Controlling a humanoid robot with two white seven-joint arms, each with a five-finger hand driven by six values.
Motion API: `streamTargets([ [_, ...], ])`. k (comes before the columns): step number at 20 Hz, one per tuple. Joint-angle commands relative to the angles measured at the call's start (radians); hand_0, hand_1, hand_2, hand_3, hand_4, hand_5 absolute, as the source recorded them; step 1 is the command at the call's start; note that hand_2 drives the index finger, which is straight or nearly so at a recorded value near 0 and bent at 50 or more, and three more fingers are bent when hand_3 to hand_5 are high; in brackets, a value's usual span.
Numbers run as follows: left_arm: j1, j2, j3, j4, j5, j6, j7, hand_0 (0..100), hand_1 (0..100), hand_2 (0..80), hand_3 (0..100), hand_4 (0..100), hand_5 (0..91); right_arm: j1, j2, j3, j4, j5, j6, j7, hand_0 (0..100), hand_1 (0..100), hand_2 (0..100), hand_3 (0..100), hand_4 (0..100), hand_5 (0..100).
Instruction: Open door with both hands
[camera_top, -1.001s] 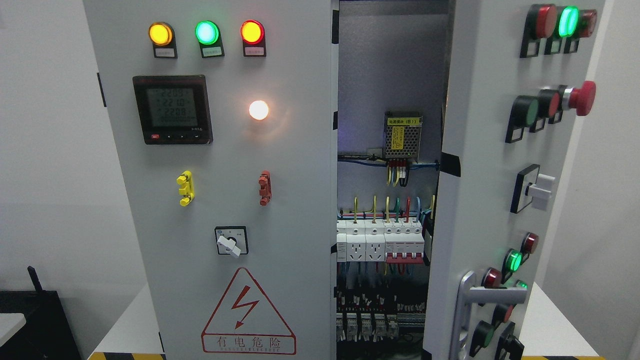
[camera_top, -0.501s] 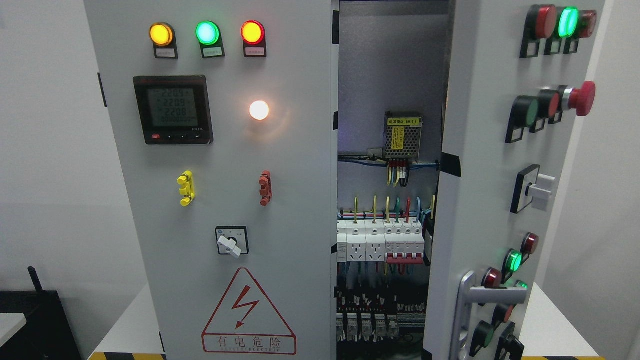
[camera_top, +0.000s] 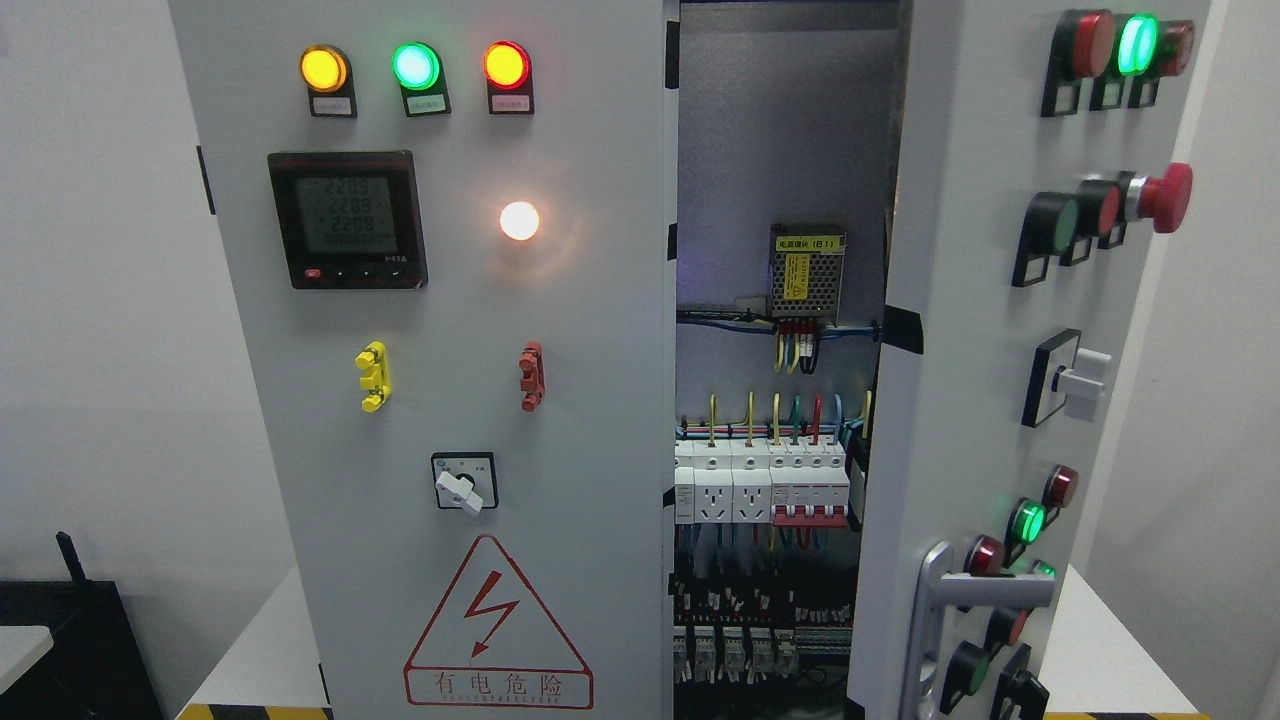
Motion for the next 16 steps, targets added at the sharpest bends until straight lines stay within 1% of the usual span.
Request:
streamTargets([
  [1,0.039,0.29,0.38,-0.236,0.234,-0.001,-0.08,0,0,0.0,0,3,0.0,-0.001,0.0,0.0,0.0,0.0,0.001,0.0,11,0,0,0,0,0],
  [3,0.039,0.341,0.423,-0.236,0.307,-0.001,-0.125,0,0,0.0,0,3,0.0,0.001,0.0,0.0,0.0,0.001,-0.001,0.0,11,0,0,0,0,0],
  [4,0.039,0.367,0.439,-0.238,0.332,-0.001,-0.151,0,0,0.0,0,3,0.0,0.001,0.0,0.0,0.0,0.001,-0.001,0.0,11,0,0,0,0,0],
  [7,0.037,0.451,0.453,-0.228,0.38,-0.001,-0.218,0,0,0.0,0,3,0.0,0.001,0.0,0.0,0.0,0.0,-0.001,0.0,11,0,0,0,0,0],
  [10,0.025,0.526,0.457,-0.199,0.423,-0.001,-0.271,0,0,0.0,0,3,0.0,0.001,0.0,0.0,0.0,0.0,-0.001,0.0,11,0,0,0,0,0],
  [13,-0.027,0.55,0.457,-0.195,0.441,0.001,-0.277,0,0,0.0,0,3,0.0,0.001,0.0,0.0,0.0,0.0,0.001,0.0,11,0,0,0,0,0],
  [16,-0.035,0.583,0.451,-0.201,0.45,0.002,-0.278,0,0,0.0,0,3,0.0,-0.001,0.0,0.0,0.0,0.0,0.001,0.0,11,0,0,0,0,0],
])
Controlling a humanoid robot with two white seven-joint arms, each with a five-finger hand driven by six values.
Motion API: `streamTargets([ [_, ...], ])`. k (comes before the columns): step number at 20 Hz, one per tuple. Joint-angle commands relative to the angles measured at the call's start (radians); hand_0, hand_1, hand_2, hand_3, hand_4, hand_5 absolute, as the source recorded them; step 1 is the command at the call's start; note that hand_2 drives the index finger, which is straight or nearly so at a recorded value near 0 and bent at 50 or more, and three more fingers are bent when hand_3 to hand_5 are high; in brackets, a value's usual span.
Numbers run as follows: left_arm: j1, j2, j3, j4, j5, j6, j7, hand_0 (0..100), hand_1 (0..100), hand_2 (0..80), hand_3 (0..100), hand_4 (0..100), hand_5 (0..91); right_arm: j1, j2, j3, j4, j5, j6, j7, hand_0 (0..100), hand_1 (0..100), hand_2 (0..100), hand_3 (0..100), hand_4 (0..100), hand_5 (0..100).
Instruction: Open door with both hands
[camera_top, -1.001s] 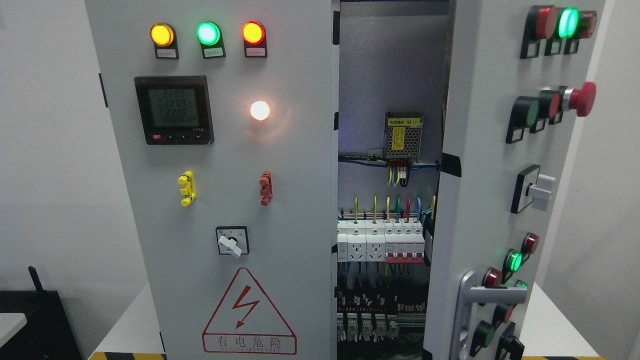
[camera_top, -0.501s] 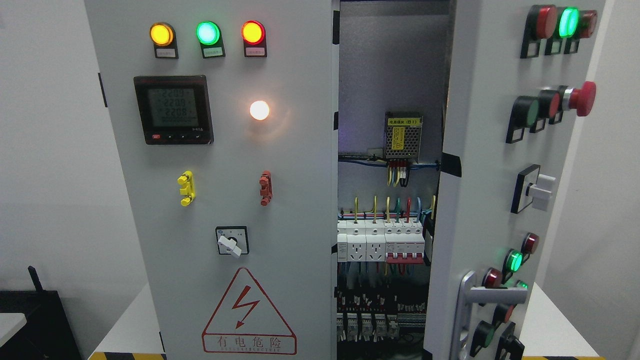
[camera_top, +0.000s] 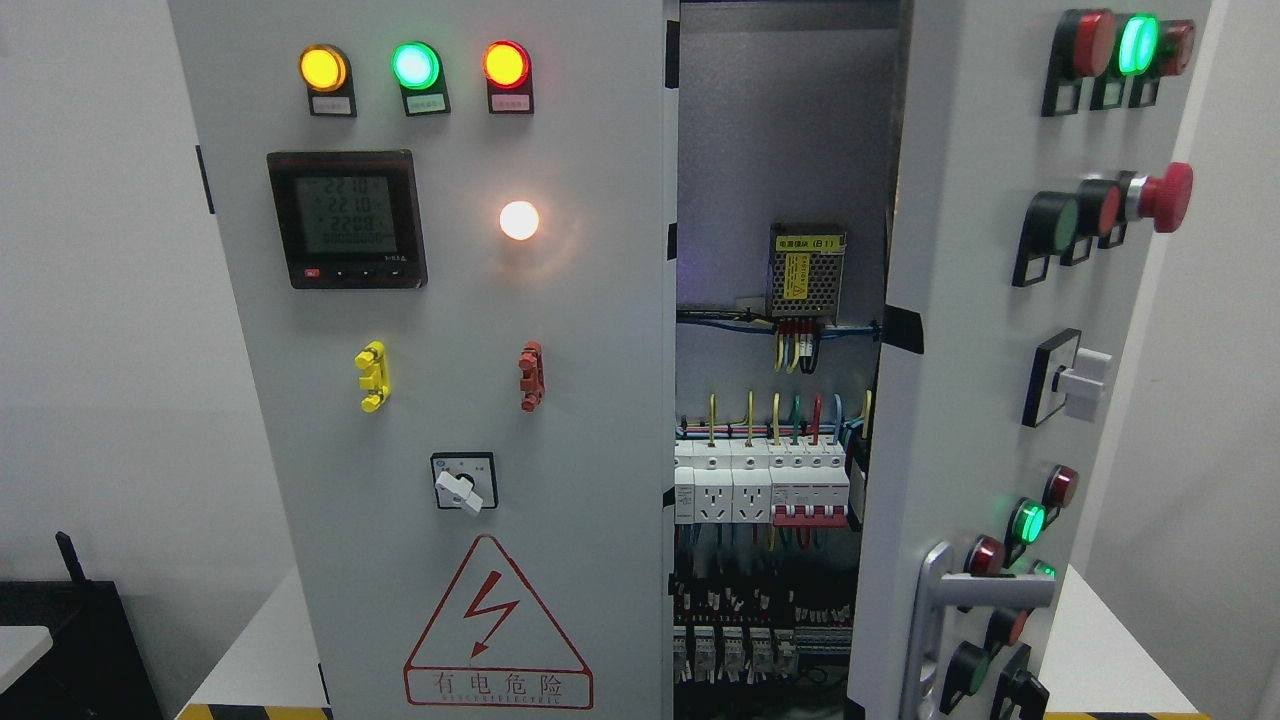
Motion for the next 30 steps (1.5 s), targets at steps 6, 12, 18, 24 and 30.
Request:
streamTargets([
  [6,-0.027,0.357,0.113,-0.04,0.169,0.096,-0.006,0,0,0.0,0,3,0.0,0.001,0.0,0.0,0.0,0.0,-0.001,0.0,11,0,0,0,0,0],
  [12,-0.029,0.446,0.1,-0.074,0.187,0.12,-0.006,0,0,0.0,0,3,0.0,0.001,0.0,-0.001,0.0,0.0,-0.001,0.0,11,0,0,0,0,0],
  [18,-0.037,0.498,0.101,-0.071,0.194,0.12,-0.026,0,0,0.0,0,3,0.0,0.001,0.0,0.0,0.0,0.0,0.001,0.0,11,0,0,0,0,0],
  [24,-0.064,0.502,0.1,-0.113,0.191,0.122,-0.065,0,0,0.0,0,3,0.0,-0.001,0.0,0.0,0.0,0.0,0.001,0.0,11,0,0,0,0,0],
  [30,-0.234,0.524,-0.079,-0.14,0.187,0.122,-0.065,0,0,0.0,0,3,0.0,0.001,0.0,0.0,0.0,0.0,0.001,0.0,11,0,0,0,0,0],
])
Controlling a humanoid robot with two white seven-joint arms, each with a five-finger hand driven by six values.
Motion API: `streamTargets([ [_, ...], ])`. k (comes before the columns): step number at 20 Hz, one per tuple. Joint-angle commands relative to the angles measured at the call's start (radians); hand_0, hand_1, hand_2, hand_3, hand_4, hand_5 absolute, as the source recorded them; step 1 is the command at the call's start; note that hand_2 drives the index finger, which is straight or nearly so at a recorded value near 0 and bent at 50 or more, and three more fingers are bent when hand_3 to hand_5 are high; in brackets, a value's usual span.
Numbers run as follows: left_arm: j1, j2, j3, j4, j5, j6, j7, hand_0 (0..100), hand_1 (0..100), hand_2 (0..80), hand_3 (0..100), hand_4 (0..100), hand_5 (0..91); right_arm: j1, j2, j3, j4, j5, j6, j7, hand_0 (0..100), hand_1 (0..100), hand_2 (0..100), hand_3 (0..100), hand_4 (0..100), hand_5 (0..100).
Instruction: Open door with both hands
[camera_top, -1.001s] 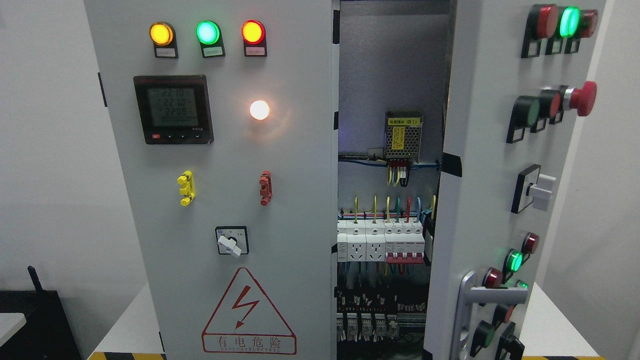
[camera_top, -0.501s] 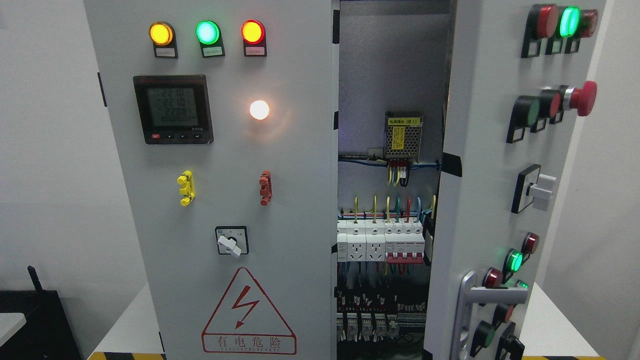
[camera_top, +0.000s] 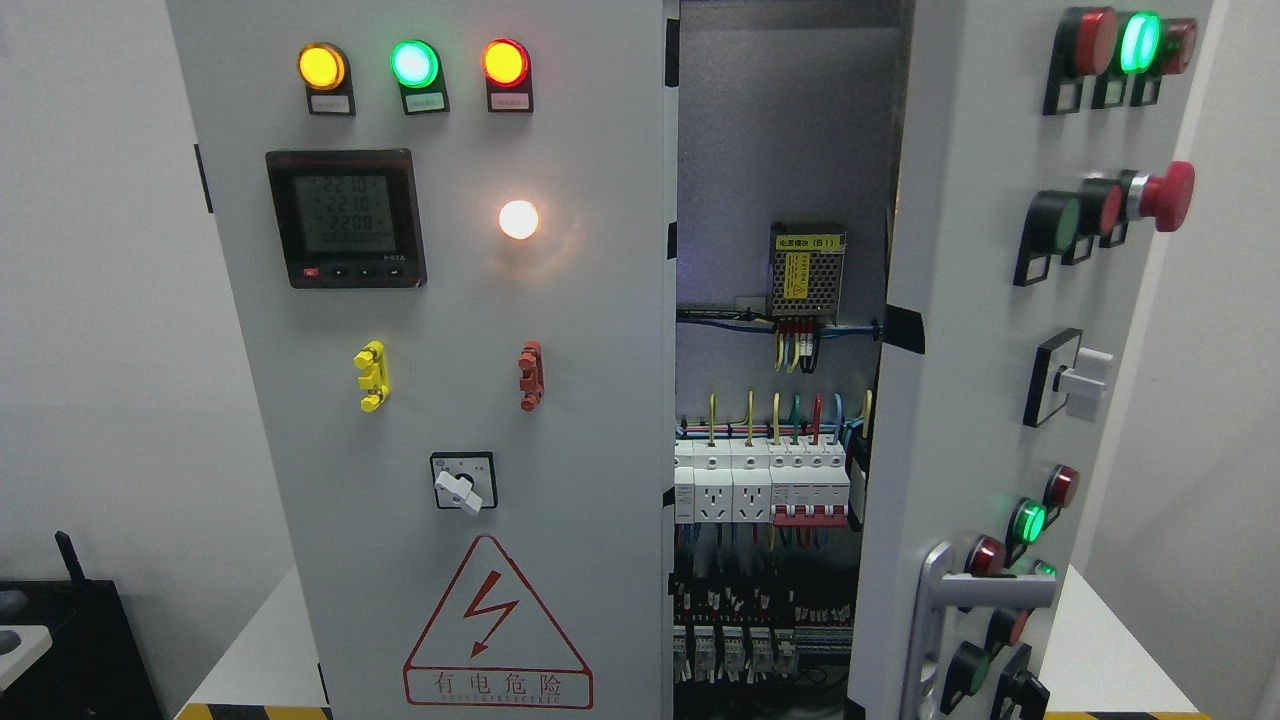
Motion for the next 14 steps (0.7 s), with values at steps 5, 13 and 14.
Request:
streamTargets([
  [5,-0.641,0.129,-0.643,-0.036,-0.003,0.0,0.0,0,0,0.0,0,3,0.0,0.0,0.0,0.0,0.0,0.0,0.001,0.0,11,0,0,0,0,0],
  [13,-1.154,0.149,-1.107,-0.053,0.007,0.042,0.003,0,0,0.0,0,3,0.0,-0.001,0.0,0.0,0.0,0.0,-0.001,0.0,11,0,0,0,0,0],
  [14,-1.221,0.134,-1.167,-0.059,0.005,0.079,0.004,0,0,0.0,0,3,0.0,0.0,0.0,0.0,0.0,0.0,-0.001,0.0,11,0,0,0,0,0],
])
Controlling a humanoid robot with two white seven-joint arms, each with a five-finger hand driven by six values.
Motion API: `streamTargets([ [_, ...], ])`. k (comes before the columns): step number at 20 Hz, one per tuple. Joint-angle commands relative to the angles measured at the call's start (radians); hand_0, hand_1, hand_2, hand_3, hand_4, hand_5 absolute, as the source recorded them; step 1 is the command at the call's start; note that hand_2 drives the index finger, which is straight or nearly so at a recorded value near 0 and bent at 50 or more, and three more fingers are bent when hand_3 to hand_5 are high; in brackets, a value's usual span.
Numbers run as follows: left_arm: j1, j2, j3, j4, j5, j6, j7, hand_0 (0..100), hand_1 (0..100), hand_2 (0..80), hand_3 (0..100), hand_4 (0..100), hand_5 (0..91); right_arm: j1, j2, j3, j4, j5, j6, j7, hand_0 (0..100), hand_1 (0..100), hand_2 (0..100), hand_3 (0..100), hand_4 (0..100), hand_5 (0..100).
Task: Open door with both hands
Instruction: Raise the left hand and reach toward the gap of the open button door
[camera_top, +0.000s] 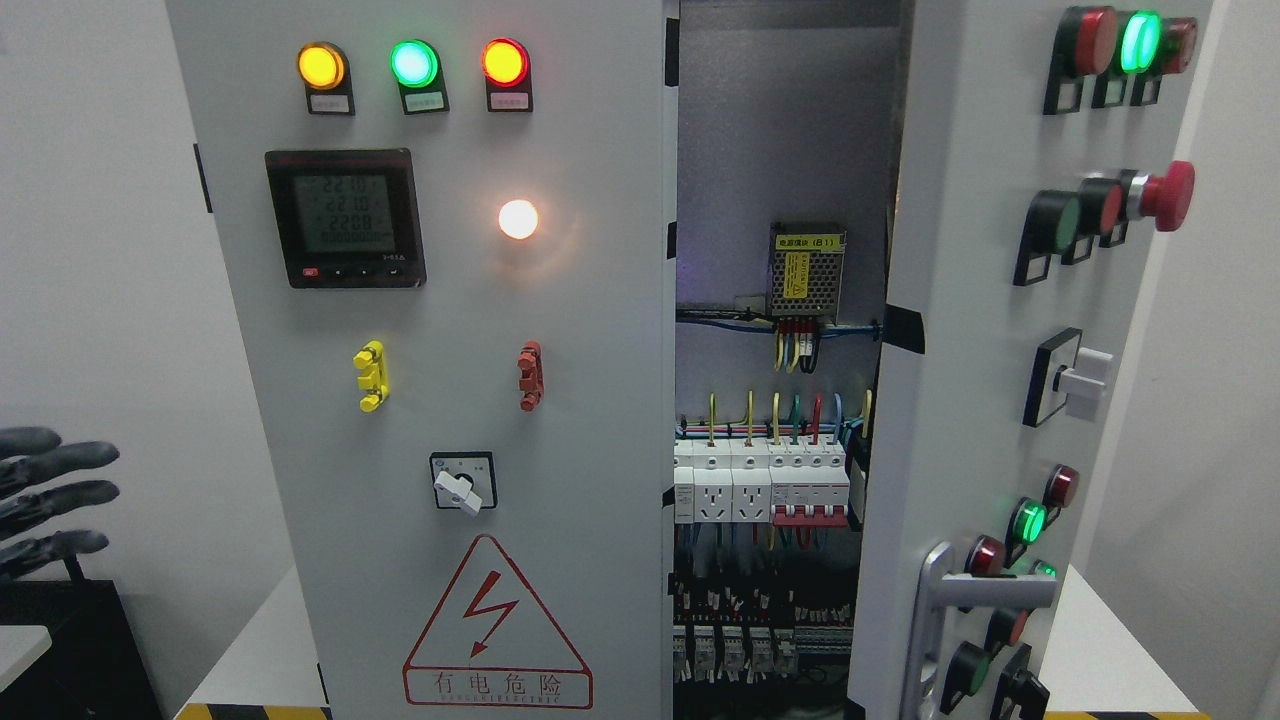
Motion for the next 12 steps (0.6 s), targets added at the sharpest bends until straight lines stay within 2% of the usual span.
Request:
streamTargets([
  [1,-0.412,0.009,-0.612,-0.027,0.0,0.086,0.009,0,0,0.0,0,3,0.0,0.001,0.0,-0.001,0.0,0.0,0.001,-0.001,11,0,0,0,0,0],
  [3,-0.532,-0.083,-0.687,-0.018,-0.02,0.161,0.01,0,0,0.0,0,3,0.0,0.0,0.0,0.0,0.0,0.001,0.0,-0.001,11,0,0,0,0,0],
  [5,-0.635,-0.13,-0.778,-0.004,-0.056,0.216,0.01,0,0,0.0,0,3,0.0,0.001,0.0,0.0,0.0,0.0,0.0,-0.001,11,0,0,0,0,0],
  [12,-0.674,-0.18,-0.875,0.002,-0.069,0.207,0.021,0,0,0.0,0,3,0.0,0.001,0.0,0.0,0.0,0.0,0.001,-0.001,11,0,0,0,0,0],
])
